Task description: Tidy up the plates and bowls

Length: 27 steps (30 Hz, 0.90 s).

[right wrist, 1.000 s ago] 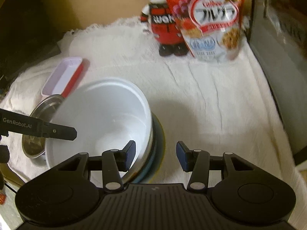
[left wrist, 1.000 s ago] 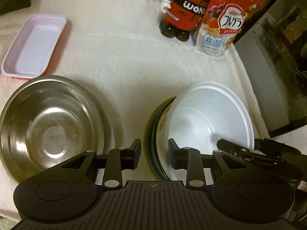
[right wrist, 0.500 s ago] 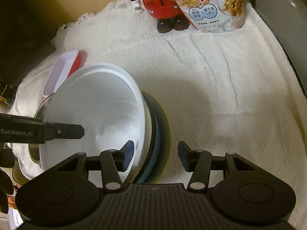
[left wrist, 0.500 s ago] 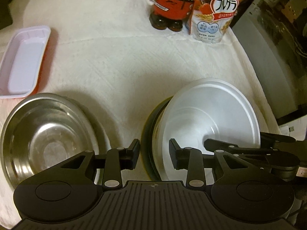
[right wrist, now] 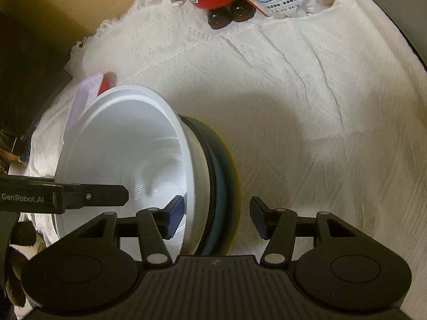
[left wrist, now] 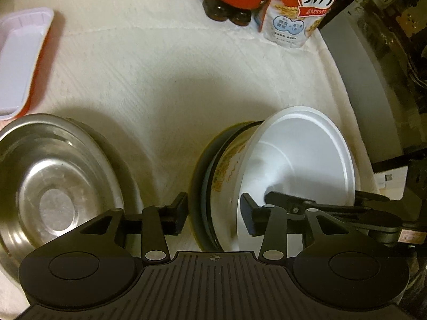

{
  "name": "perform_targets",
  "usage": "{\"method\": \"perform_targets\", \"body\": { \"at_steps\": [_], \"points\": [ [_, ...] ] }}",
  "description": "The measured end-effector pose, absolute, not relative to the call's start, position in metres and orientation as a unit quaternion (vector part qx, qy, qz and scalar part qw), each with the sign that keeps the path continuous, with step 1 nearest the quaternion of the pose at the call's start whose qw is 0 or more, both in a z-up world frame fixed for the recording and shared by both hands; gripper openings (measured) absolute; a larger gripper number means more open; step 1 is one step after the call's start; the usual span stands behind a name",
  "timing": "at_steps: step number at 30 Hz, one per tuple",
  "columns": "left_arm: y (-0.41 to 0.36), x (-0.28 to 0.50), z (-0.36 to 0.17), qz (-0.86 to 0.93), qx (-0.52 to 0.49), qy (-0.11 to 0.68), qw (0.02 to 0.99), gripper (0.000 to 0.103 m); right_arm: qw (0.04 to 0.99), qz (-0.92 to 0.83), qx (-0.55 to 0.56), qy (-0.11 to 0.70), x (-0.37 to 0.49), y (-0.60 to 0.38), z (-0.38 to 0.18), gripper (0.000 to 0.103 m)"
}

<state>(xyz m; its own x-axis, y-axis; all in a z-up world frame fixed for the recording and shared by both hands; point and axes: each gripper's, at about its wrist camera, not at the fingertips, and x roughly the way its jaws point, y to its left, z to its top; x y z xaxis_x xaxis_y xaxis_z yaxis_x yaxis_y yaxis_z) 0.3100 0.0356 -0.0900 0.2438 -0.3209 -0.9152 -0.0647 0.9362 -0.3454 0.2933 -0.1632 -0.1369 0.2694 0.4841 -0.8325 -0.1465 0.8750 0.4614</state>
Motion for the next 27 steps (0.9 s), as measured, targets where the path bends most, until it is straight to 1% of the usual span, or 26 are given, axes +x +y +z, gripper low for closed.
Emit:
{"method": "perform_targets", "body": {
  "at_steps": [3,7,10,12,14,17,22,27],
  "points": [
    [0.029,0.31,-0.089,-0.084,-0.136,0.613,0.774,0.049,0.773,0.211,0.156,0.578,0.291,-0.157,-0.14,0.055],
    [0.022,0.312,-0.091,-0.087,-0.126,0.615,0.774,0.059,0.775,0.21,0.152,0.576,0.289,-0.148,-0.14,0.06],
    [0.019,0.311,-0.091,-0.091,-0.124,0.612,0.776,0.066,0.772,0.215,0.164,0.575,0.289,-0.151,-0.143,0.06],
    [0.016,0.309,-0.092,-0.092,-0.119,0.609,0.779,0.066,0.77,0.215,0.171,0.575,0.29,-0.151,-0.143,0.06],
    [0.016,0.309,-0.096,-0.089,-0.125,0.607,0.779,0.065,0.77,0.218,0.175,0.574,0.289,-0.151,-0.143,0.063],
    [0.021,0.31,-0.098,-0.086,-0.145,0.608,0.776,0.065,0.77,0.219,0.172,0.574,0.289,-0.15,-0.143,0.063],
    [0.025,0.314,-0.099,-0.083,-0.15,0.616,0.769,0.065,0.772,0.221,0.167,0.573,0.292,-0.146,-0.141,0.063],
    [0.035,0.323,-0.093,-0.068,-0.16,0.605,0.777,0.065,0.776,0.229,0.161,0.565,0.306,-0.136,-0.135,0.062]
  ]
}}
